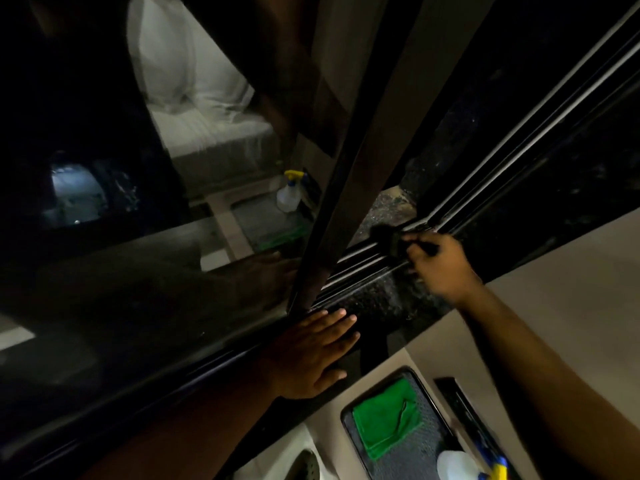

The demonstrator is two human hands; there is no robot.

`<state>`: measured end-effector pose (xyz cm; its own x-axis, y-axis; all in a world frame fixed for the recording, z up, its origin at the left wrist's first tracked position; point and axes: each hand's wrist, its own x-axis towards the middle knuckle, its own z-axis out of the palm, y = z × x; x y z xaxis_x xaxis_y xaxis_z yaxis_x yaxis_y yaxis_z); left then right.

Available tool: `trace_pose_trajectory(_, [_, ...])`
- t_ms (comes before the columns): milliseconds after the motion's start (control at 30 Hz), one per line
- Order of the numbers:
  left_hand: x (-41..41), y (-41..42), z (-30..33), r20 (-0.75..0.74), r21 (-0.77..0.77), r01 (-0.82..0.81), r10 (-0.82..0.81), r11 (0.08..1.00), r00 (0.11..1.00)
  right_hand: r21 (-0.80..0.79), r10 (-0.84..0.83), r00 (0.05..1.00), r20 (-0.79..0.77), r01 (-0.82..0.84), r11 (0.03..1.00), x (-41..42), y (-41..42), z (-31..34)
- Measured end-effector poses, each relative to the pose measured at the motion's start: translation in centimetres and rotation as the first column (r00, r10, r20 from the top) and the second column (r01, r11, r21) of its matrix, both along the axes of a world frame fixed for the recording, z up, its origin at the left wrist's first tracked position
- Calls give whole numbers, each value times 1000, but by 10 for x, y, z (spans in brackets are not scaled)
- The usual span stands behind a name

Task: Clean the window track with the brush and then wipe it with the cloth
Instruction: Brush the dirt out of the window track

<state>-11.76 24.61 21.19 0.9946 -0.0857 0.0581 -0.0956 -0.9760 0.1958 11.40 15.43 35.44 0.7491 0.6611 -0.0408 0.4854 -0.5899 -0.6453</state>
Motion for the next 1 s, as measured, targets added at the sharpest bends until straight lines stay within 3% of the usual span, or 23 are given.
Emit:
trace_pose_trajectory(100, [1,1,0,-21,11,-6,6,1000,1000,86,113,904,-411,-85,993,-38,22,-10])
trace_pose_trajectory(167, [0,0,1,-23,17,-2,3,1000,1000,141,113,853,-509,-47,989,-40,31,-4])
trace_pose_trajectory(267, [-2,-1,2,13,10,-17,17,1000,1000,266,-120,918,-378,232,936,-13,22,10])
trace_pose_trajectory(367, [-2,-1,2,53,4,-20,20,1000,998,181,-237,954,-182,269,946,3,7,5])
trace_pose_trajectory(467, [-1,-1,2,34,2,1,-1,1000,999,95,-199,913,-355,247,964,-12,0,-6])
trace_pose_trajectory(567, [2,-1,3,-2,-15,18,-18,1000,1000,162,-186,860,-475,293,942,-32,0,0])
trace_pose_trajectory(667, [0,0,3,-16,-3,29,-29,1000,999,267,-229,845,-483,391,881,-51,-2,7])
trace_pose_trajectory(733, [-1,-1,3,-19,25,25,-24,999,1000,274,-151,854,-498,320,907,-70,3,3])
trace_pose_trajectory(833, [-1,-3,3,-29,64,5,-4,998,1000,176,28,875,-484,67,982,-96,10,-8])
trace_pose_trajectory(900, [-2,-4,3,-35,76,0,2,997,999,104,-17,915,-403,64,993,-91,8,-11])
trace_pose_trajectory(1000, [-1,-2,3,-62,86,14,-9,996,998,-63,-202,979,-15,201,978,-52,-5,5])
